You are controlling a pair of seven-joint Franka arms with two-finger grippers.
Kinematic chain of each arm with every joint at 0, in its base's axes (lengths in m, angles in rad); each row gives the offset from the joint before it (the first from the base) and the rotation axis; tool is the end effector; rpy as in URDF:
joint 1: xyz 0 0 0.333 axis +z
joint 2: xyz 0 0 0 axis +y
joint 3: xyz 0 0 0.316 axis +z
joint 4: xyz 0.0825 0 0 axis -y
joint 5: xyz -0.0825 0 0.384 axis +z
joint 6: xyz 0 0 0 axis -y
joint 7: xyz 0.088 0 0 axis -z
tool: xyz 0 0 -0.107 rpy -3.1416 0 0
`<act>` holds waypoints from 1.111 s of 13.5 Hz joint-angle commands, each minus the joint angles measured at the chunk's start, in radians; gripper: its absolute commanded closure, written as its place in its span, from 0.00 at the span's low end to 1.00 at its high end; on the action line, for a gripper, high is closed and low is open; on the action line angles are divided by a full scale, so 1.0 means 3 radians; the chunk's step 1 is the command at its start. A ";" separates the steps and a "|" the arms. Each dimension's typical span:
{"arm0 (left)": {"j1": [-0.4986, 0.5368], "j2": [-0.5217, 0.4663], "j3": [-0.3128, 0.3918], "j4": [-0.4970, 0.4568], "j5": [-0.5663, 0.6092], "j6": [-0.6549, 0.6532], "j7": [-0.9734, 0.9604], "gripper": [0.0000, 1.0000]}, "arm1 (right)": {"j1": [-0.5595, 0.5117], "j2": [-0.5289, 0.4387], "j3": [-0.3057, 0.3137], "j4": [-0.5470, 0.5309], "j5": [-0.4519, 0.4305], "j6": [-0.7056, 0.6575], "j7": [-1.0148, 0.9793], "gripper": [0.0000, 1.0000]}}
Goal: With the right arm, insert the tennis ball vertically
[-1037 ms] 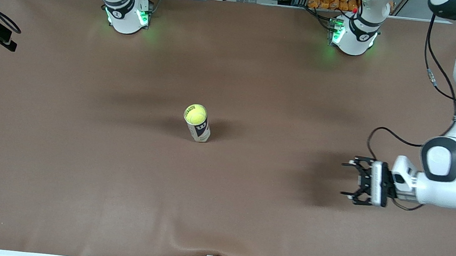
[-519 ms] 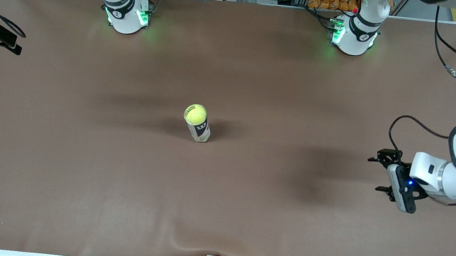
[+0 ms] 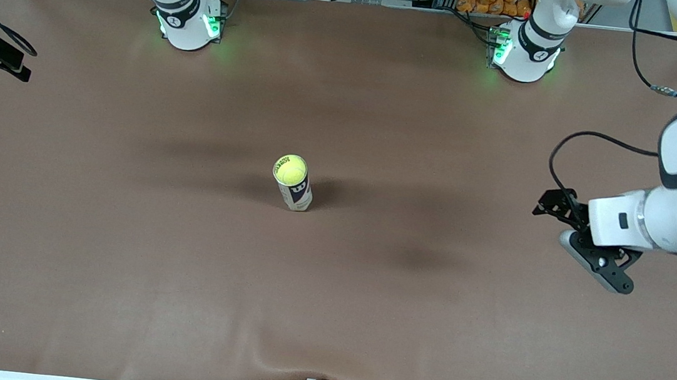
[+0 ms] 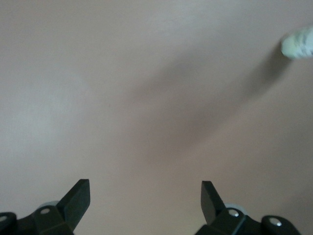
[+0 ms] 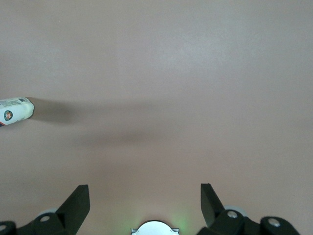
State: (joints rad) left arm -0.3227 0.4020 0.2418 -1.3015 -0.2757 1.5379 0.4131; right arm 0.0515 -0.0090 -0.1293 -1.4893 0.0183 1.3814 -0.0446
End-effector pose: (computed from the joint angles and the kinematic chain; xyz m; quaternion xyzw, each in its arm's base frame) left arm 0.6510 -0.1119 0.5099 0.9629 -0.2423 -0.0612 0.1016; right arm 0.5302 -0.0395 0.6514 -0.9986 0.0153 0.0488 0.0126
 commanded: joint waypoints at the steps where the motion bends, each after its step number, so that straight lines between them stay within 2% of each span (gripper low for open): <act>1: -0.0259 -0.0276 0.0380 -0.0074 -0.0078 -0.0181 -0.0816 0.00 | -0.0003 -0.0026 -0.0003 -0.0031 -0.0010 0.0008 0.0026 0.00; 3: -0.0061 -0.0404 0.0340 -0.0074 -0.0053 -0.0283 -0.1111 0.00 | -0.0003 -0.0026 -0.0003 -0.0031 -0.0010 0.0008 0.0026 0.00; 5: 0.0408 -0.0592 0.0075 -0.0079 -0.0002 -0.0340 -0.1126 0.00 | -0.0003 -0.0026 -0.0003 -0.0031 -0.0010 0.0013 0.0026 0.00; 6: 0.0553 -0.0695 0.0028 -0.0079 0.0171 -0.0340 -0.1106 0.00 | -0.0003 -0.0026 -0.0003 -0.0031 -0.0010 0.0018 0.0026 0.00; 8: 0.0600 -0.0980 -0.0150 -0.0135 0.0711 -0.0427 -0.1182 0.00 | 0.0018 -0.0026 -0.0003 -0.0031 -0.0010 0.0018 0.0026 0.00; 9: 0.0630 -0.1114 -0.0273 -0.0166 0.0897 -0.0554 -0.1426 0.00 | 0.0023 -0.0026 -0.0003 -0.0036 -0.0015 0.0028 0.0026 0.00; 11: 0.0722 -0.1328 -0.0422 -0.0232 0.0975 -0.0738 -0.2065 0.00 | 0.0028 -0.0031 -0.0003 -0.0057 -0.0010 0.0038 0.0026 0.00; 13: 0.0784 -0.1381 -0.0448 -0.0320 0.0975 -0.0577 -0.2001 0.00 | 0.0028 -0.0077 0.0002 -0.0133 -0.0010 0.0033 0.0026 0.00; 15: 0.0850 -0.1361 -0.0453 -0.0396 0.0935 -0.0372 -0.1630 0.00 | 0.0028 -0.0077 0.0002 -0.0154 -0.0010 0.0043 0.0026 0.00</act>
State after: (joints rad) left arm -0.1046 -0.0033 0.1206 -1.3666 0.0012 1.3647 -0.1495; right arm 0.0527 -0.0095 -0.1281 -1.5058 0.0183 1.3827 -0.0446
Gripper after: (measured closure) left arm 0.000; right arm 0.000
